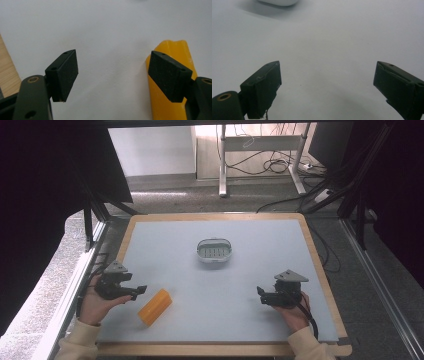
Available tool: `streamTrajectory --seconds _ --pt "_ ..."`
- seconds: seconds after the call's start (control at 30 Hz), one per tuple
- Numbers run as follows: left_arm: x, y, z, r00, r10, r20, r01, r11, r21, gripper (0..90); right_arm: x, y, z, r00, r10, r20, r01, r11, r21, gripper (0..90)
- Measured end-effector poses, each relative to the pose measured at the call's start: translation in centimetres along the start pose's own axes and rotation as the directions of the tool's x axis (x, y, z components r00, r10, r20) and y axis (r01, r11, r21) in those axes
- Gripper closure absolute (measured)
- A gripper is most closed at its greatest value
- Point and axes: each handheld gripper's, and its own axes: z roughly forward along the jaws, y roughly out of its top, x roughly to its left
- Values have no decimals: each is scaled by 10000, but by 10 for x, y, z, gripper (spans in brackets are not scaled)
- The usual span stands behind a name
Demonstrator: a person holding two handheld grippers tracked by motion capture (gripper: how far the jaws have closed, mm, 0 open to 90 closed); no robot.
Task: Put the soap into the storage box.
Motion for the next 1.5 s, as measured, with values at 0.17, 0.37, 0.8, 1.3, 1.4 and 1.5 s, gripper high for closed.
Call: streamTrajectory --seconds 0.17,0.37,0.8,1.3,1.4,1.5 --pt "-3 -1 0 10000 36 -1 -36 10000 -9 238 -4 -5 -4 9995 101 -301 -96 9998 165 78" --pt "0 -5 -1 9999 -119 -10 119 9999 -117 238 -1 -6 -8 9992 -258 -319 261 9996 116 80" --pt "-1 -3 -4 10000 76 -16 -76 10000 31 254 -1 -11 -5 9987 -489 129 485 9984 292 101" --pt "-15 5 -19 9995 317 60 -319 9991 290 289 -2 -11 -6 9984 -509 251 508 9987 49 99" --pt "-16 6 -21 9998 180 42 -180 9997 133 306 -2 -12 -5 9984 -515 220 514 9987 56 100" --pt "-17 6 -22 9999 132 64 -133 9998 157 308 -2 -12 -4 9984 -545 180 542 9984 143 102"
